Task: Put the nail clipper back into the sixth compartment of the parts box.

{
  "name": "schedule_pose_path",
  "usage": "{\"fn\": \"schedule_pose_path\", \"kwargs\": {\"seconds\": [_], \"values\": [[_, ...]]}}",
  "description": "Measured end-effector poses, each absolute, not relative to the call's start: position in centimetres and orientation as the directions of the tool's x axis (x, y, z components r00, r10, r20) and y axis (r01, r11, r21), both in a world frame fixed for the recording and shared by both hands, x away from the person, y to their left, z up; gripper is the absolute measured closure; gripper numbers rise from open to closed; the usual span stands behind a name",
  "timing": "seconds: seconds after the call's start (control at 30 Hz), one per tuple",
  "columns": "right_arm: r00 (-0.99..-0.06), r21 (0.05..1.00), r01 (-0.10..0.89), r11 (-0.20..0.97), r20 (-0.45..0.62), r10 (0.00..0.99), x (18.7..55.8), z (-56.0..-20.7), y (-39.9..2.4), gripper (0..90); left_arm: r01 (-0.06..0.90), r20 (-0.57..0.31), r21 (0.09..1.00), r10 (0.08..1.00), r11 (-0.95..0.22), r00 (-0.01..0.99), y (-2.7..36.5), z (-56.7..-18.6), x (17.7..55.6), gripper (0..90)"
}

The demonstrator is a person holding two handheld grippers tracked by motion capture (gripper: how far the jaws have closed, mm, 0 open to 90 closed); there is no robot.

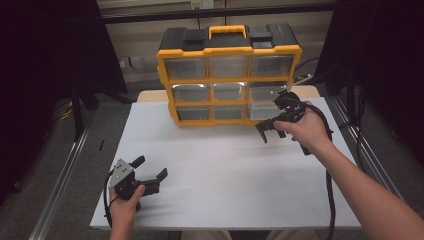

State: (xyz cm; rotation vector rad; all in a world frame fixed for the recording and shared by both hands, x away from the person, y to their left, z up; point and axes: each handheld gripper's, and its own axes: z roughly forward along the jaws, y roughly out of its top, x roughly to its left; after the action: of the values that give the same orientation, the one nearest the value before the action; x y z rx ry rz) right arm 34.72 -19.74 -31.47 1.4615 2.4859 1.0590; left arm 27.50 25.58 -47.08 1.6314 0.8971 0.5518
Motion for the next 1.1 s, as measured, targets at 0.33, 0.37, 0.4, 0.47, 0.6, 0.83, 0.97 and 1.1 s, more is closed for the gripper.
{"fn": "schedule_pose_path", "kwargs": {"seconds": [0.33, 0.37, 0.4, 0.47, 0.6, 0.83, 0.97, 1.1], "values": [[-0.545, 0.591, 0.744, 0.313, 0.264, 0.796, 35.1, -30.3, -20.0, 82.0, 0.264, -0.103, 0.961, 0.795, -0.075, 0.598, 25.6, -47.1, 27.5, 1.9], [-0.545, 0.59, 0.744, 0.314, 0.265, 0.795, 35.1, -30.3, -20.1, 82.0, 0.265, -0.106, 0.962, 0.795, -0.07, 0.598, 25.6, -47.1, 27.5, 1.9], [-0.546, 0.592, 0.742, 0.314, 0.261, 0.796, 35.2, -30.2, -20.2, 82.0, 0.264, -0.106, 0.962, 0.795, -0.071, 0.598, 25.6, -47.1, 27.5, 1.9], [-0.545, 0.593, 0.742, 0.312, 0.262, 0.797, 35.2, -30.1, -20.2, 82.0, 0.265, -0.102, 0.961, 0.798, -0.075, 0.594, 25.6, -47.0, 27.5, 1.9], [-0.545, 0.595, 0.741, 0.313, 0.259, 0.798, 35.3, -29.9, -20.4, 82.0, 0.263, -0.1, 0.962, 0.798, -0.075, 0.595, 25.6, -47.0, 27.5, 1.9], [-0.539, 0.583, 0.748, 0.317, 0.255, 0.803, 35.5, -29.3, -20.5, 82.0, 0.263, -0.104, 0.962, 0.799, -0.07, 0.593, 25.6, -47.0, 27.5, 1.9], [-0.538, 0.581, 0.75, 0.317, 0.256, 0.803, 35.6, -28.9, -20.5, 82.0, 0.263, -0.105, 0.962, 0.795, -0.071, 0.598, 25.6, -47.1, 27.5, 1.9], [-0.539, 0.582, 0.748, 0.319, 0.252, 0.804, 35.7, -28.5, -20.6, 82.0, 0.263, -0.106, 0.962, 0.795, -0.069, 0.598, 25.6, -47.1, 27.5, 1.9]]}}
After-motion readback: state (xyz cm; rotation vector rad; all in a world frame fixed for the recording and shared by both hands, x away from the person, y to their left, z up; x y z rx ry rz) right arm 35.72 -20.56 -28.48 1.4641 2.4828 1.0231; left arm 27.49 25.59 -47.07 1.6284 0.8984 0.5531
